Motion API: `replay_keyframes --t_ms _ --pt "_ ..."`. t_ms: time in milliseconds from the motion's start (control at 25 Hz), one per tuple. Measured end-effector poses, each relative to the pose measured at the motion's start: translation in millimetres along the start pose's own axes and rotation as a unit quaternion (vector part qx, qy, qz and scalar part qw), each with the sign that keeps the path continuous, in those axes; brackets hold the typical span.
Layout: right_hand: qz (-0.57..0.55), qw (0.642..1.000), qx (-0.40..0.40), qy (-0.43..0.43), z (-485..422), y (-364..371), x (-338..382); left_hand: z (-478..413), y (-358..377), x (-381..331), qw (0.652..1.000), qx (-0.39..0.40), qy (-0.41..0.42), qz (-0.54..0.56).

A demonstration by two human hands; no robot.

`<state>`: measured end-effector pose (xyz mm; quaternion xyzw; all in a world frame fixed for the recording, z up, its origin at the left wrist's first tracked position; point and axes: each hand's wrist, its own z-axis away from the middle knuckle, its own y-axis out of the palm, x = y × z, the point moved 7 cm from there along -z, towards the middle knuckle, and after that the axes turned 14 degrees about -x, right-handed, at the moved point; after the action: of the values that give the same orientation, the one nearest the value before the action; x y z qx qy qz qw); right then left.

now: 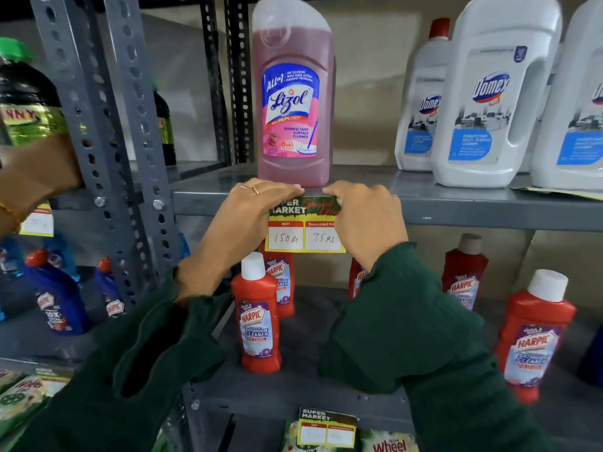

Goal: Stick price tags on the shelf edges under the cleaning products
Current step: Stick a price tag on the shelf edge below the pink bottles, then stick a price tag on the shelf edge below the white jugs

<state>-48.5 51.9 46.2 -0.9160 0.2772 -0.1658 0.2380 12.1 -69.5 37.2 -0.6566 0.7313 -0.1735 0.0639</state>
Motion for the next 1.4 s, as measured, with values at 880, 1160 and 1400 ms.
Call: replay_keyframes --t_ms 880,1160,1400 --pt "0.104 0.938 -0.187 0.274 8 -137 -216 -83 122 -185 0.997 0.027 0.021 -0.066" --pt "0.108 0.938 0.019 0.328 4 -125 -276 -90 154 -217 0.989 0.016 -0.051 -0.135" --pt "-0.171 0.926 -0.171 0.291 15 -143 -284 -87 154 -218 0.986 0.0 -0.05 -0.162"
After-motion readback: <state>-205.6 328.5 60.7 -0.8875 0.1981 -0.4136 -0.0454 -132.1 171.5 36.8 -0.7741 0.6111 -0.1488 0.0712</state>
